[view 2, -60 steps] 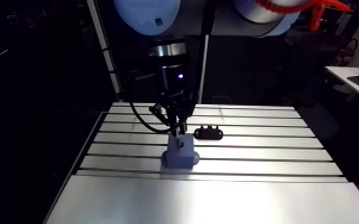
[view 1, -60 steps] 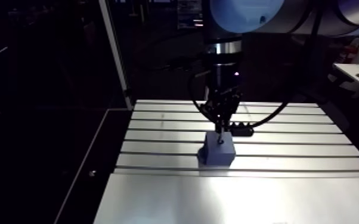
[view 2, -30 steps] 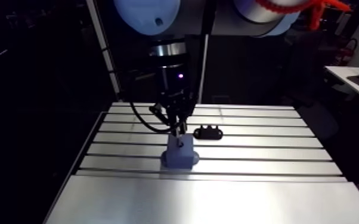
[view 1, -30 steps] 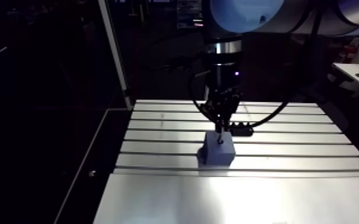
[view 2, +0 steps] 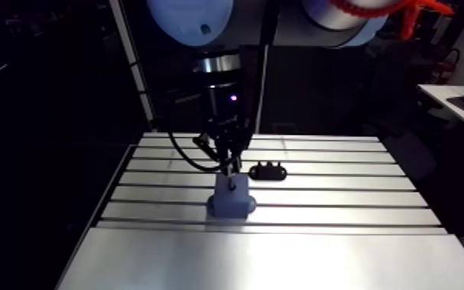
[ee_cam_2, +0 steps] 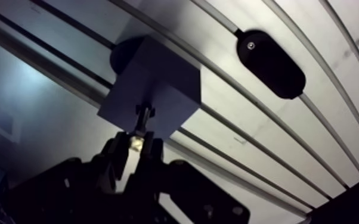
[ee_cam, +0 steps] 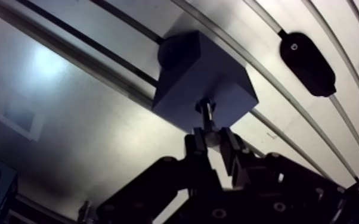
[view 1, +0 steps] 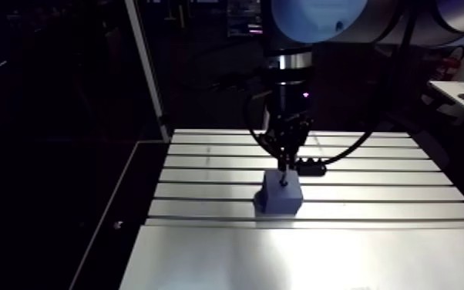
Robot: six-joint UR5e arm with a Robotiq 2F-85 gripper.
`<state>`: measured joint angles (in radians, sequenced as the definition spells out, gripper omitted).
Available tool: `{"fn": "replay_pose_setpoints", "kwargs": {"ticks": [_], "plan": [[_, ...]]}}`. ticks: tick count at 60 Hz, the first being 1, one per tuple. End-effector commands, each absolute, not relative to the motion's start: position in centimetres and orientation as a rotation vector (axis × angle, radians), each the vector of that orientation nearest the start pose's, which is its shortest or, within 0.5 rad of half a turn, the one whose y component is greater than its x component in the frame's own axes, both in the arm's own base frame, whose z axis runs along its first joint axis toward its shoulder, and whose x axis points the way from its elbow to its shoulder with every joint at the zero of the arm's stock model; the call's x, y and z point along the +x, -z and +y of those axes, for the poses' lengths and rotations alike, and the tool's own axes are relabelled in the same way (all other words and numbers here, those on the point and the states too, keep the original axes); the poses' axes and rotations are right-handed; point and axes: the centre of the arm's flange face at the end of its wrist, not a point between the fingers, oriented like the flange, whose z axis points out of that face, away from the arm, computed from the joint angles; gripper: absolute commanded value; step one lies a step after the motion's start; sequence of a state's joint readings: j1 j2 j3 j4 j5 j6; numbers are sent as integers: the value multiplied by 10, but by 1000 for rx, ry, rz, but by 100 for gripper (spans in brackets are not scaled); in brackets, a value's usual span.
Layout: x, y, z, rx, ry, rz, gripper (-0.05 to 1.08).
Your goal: Pick up the M10 bolt and insert it into the hex recess until seated.
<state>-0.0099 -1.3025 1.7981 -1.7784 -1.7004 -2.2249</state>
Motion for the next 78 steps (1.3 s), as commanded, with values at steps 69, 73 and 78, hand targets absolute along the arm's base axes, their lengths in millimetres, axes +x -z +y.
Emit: {"fn": "replay_pose_setpoints", "kwargs": {"ticks": [69,73,78], "plan": [[-527,-250,-115,-917,-36,2661,75],[-527,-248,-115,-914,-34,2659,75],[-528,-247,-115,-914,-34,2659,75]]}}
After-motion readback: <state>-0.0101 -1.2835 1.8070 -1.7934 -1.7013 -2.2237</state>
